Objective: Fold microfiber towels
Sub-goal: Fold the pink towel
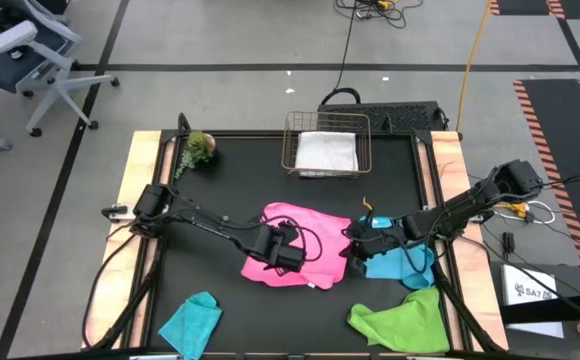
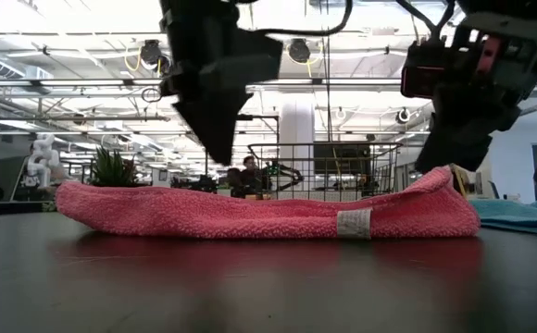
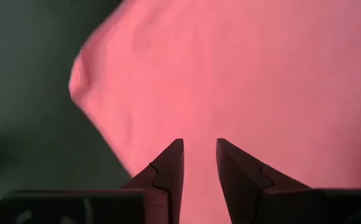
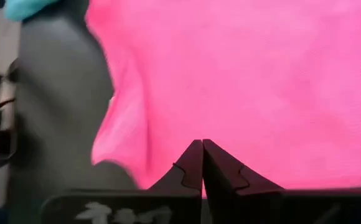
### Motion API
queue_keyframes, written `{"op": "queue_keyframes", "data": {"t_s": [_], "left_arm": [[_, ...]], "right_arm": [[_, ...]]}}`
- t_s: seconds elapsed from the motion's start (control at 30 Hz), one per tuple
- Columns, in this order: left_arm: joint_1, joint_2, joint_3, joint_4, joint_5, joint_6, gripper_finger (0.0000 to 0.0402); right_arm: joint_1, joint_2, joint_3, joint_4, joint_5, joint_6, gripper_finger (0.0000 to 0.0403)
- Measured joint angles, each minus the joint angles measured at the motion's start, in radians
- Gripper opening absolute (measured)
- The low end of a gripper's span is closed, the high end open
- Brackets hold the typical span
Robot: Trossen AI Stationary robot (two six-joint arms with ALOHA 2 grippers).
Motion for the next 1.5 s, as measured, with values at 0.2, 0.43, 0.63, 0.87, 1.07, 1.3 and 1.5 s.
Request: {"op": "queue_keyframes", "data": {"t_s": [0.2,0.43,0.63,0.87,1.07,1.3,1.5], "left_arm": [[-0.010,0.000,-0.009,0.004,0.036,-0.025,0.0097],[-0.010,0.000,-0.009,0.006,0.036,-0.021,0.0097],[-0.010,0.000,-0.009,0.006,0.037,-0.014,0.0097],[-0.010,0.000,-0.009,0.006,0.037,0.012,0.0097],[-0.009,0.000,-0.009,0.007,0.037,0.021,0.0097],[-0.009,0.000,-0.009,0.008,0.034,0.020,0.0097],[-0.009,0.000,-0.009,0.008,0.030,0.020,0.0097]], "right_arm": [[-0.005,0.085,0.001,0.053,0.012,0.021,0.0000],[-0.001,0.264,0.000,0.265,-0.094,0.075,0.0000],[0.032,0.291,0.001,0.390,-0.269,0.081,0.0000],[0.155,0.251,0.001,0.362,-0.415,0.142,0.0000],[0.186,0.246,0.001,0.343,-0.307,0.191,0.0000],[0.124,0.246,0.005,0.368,-0.192,0.172,0.0000],[0.135,0.246,0.030,0.354,-0.221,0.099,0.0000]]}}
